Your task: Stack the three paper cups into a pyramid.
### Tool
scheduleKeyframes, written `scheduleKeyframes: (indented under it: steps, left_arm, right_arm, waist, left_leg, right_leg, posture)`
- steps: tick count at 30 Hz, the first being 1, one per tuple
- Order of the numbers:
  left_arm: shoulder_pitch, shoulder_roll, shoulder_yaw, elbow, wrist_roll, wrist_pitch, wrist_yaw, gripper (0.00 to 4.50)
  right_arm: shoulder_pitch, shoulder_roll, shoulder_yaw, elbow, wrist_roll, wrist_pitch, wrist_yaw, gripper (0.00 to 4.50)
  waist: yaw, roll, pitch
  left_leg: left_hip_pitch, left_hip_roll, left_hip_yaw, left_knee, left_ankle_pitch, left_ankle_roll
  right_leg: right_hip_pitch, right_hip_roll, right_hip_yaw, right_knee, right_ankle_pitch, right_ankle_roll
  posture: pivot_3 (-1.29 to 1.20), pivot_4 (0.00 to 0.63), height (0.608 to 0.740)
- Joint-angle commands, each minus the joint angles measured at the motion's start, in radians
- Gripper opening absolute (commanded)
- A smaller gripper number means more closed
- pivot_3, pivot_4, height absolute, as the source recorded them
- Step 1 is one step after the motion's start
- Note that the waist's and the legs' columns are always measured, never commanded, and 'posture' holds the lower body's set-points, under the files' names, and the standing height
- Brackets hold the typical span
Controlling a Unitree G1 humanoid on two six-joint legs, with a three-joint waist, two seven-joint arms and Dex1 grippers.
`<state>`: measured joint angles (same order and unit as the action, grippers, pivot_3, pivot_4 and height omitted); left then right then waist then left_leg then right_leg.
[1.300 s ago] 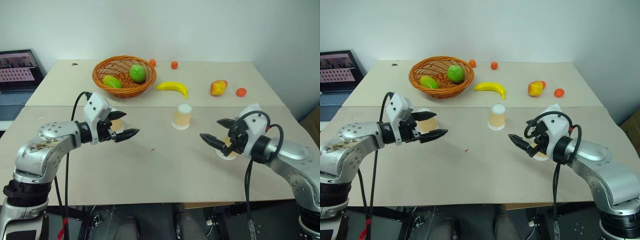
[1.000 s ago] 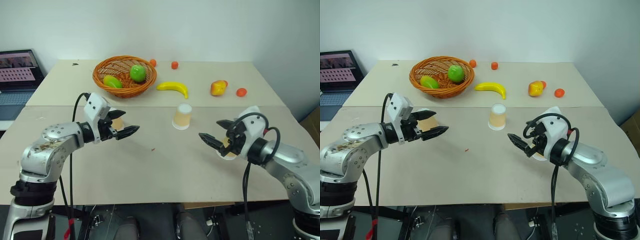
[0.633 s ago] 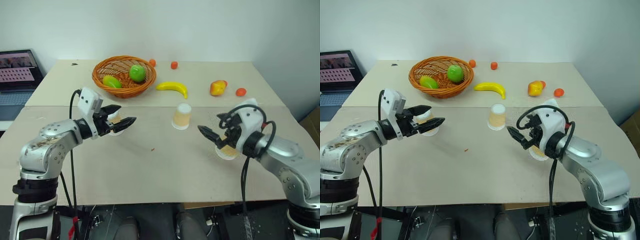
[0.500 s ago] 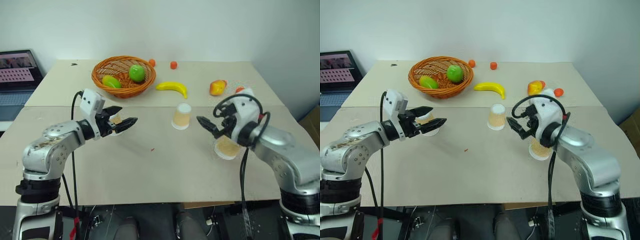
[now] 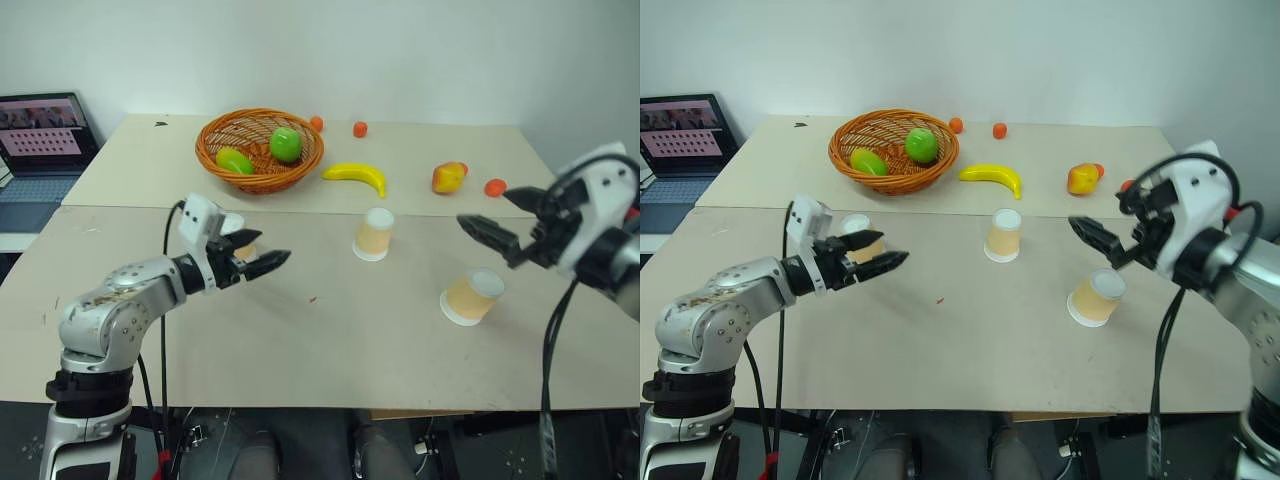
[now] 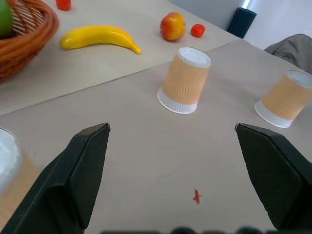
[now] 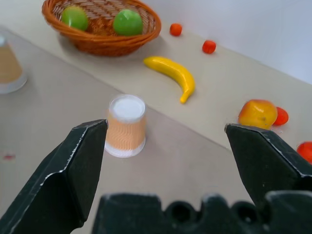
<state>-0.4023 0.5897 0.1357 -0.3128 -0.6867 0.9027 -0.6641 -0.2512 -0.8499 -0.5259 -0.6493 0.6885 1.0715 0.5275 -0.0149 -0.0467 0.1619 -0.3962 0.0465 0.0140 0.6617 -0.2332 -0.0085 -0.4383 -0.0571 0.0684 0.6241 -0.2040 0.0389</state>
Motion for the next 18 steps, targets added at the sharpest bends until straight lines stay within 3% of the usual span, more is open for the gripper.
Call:
scheduleKeyframes:
  steps: [1,4,10,18]
  left_arm:
    - [-0.031,-0.003,0.006,-0.025,-0.041,0.006,-0.018,4.39]
    - [-0.053,-0.02,-0.009,-0.032,-0.065,0.026,-0.011,4.39]
    - [-0.091,-0.015,-0.017,-0.034,-0.09,0.054,-0.013,4.39]
    - [-0.155,0.085,-0.052,-0.046,-0.099,0.054,-0.117,4.39]
  right_arm:
    - [0.188,0.085,-0.11,-0.056,-0.039,-0.162,0.048,4.5]
    - [0.363,0.16,-0.134,-0.027,-0.107,-0.297,0.079,4.5]
    - [0.489,0.25,-0.105,0.041,-0.166,-0.466,0.088,4.5]
    - [0.462,0.288,0.011,0.177,-0.228,-0.603,0.093,4.5]
  waist:
    - [0.001,0.0,0.0]
    - [0.003,0.0,0.0]
    - [-0.015,0.001,0.0]
    - [-0.03,0.001,0.0]
  left_leg:
    - [0.0,0.0,0.0,0.0,0.0,0.0]
    - [0.002,-0.001,0.0,0.001,0.0,0.0]
    - [0.01,-0.001,0.0,0.002,0.0,0.0]
    - [0.013,-0.001,-0.002,0.002,0.0,0.0]
  right_leg:
    - [0.0,0.0,0.0,0.0,-0.001,0.002]
    - [0.002,0.0,0.0,0.001,-0.003,0.005]
    - [0.008,0.0,0.002,0.002,-0.003,0.005]
    - [0.013,0.002,0.001,0.002,-0.007,-0.001]
  posture:
    - [0.0,0.15,0.735]
    - [0.0,0.15,0.735]
    - [0.0,0.15,0.735]
    - [0.0,0.15,0.735]
